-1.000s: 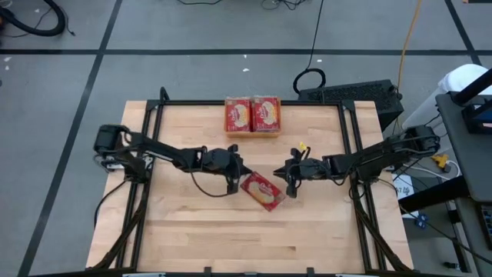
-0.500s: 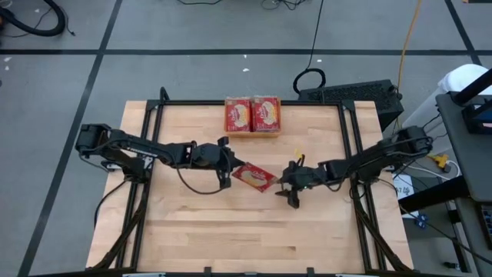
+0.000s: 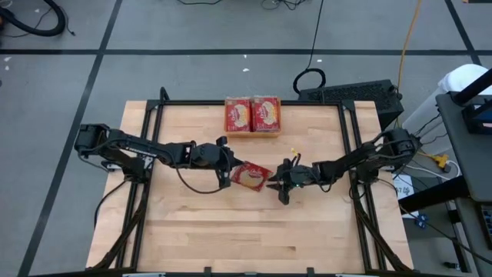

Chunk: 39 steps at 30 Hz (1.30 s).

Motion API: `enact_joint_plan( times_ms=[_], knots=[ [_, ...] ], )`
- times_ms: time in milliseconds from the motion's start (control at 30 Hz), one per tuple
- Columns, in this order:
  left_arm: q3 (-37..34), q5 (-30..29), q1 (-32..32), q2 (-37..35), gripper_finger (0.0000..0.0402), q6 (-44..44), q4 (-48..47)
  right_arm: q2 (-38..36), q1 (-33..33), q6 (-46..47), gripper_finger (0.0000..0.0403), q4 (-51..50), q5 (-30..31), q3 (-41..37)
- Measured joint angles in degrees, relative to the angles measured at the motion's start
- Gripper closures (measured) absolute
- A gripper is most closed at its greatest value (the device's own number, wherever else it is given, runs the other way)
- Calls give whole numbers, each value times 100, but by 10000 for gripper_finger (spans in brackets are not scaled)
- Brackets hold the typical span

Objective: Sort popcorn bags into baskets
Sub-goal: Put the popcorn pack into the orange bin

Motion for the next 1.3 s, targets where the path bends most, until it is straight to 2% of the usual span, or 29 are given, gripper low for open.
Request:
enact_joint_plan(
  times_ms=[133, 300, 367, 567, 633, 700, 833, 1000, 1200, 1300],
  knots=[
    [0, -39, 3, -147, 400, 90, 44, 0, -26, 427, 297, -490, -254, -2],
    [2, -87, 15, -214, 400, 154, 262, 7, -24, 704, 255, -505, -252, -2],
    [2, -90, 15, -221, 400, 174, 344, 5, -37, 656, 232, -230, 19, -2],
    [2, -90, 7, -219, 400, 125, 325, 2, -76, 473, 175, 293, 1333, -2],
    [2, -90, 7, -219, 400, 125, 321, 2, -146, 411, 164, 252, 1510, -2],
    [2, -93, 7, -219, 400, 123, 321, 2, -221, 431, 159, 162, 1408, -2],
    [2, -94, 7, -219, 400, 121, 313, 2, -285, 435, 160, -190, 754, -2],
    [2, -94, 7, -219, 400, 125, 314, 4, -428, 175, 161, -440, 889, -2],
    [2, -94, 7, -219, 400, 127, 313, 4, -724, -677, 157, 259, 837, -2],
    [2, -94, 4, -219, 399, 127, 314, 4, -842, -969, 178, 642, 574, -2]
  ],
)
